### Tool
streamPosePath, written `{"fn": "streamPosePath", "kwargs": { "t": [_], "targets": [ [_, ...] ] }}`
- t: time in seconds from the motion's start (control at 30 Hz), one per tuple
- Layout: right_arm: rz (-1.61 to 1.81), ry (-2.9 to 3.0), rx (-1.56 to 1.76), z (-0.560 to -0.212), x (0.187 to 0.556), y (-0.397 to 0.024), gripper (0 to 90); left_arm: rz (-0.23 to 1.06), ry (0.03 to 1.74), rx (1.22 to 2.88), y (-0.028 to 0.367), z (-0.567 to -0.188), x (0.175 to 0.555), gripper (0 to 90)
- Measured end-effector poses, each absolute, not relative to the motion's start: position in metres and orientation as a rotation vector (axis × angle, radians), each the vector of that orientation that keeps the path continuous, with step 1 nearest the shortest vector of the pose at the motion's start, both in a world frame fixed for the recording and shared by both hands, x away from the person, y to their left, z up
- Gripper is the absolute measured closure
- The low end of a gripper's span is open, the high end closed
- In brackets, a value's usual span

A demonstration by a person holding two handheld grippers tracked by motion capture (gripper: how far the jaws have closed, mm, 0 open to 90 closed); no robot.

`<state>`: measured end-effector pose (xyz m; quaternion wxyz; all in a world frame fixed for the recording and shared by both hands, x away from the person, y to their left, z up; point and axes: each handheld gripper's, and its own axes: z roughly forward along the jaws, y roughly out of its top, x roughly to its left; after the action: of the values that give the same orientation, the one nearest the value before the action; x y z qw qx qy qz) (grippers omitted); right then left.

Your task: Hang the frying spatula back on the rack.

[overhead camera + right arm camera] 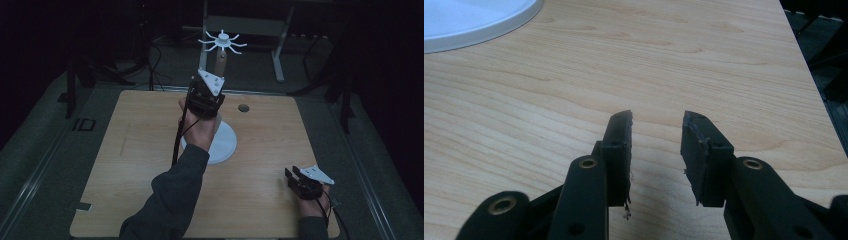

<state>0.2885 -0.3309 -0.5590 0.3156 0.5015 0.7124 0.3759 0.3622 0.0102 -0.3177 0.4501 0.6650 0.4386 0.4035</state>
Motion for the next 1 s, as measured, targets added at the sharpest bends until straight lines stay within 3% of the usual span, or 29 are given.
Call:
{"fn": "streamPosePath", "kwargs": {
  "t": [0.67,1.0],
  "targets": [
    [0.991,1.874,1.325,-0.559,0.288,-0.331,63.5,0.991,1.081,1.633,0.013,-0.326,0.366,73.2],
    [0.988,1.872,1.329,-0.559,0.288,-0.331,62.4,0.941,1.073,1.631,0.017,-0.329,0.366,58.0]
  ]
}}
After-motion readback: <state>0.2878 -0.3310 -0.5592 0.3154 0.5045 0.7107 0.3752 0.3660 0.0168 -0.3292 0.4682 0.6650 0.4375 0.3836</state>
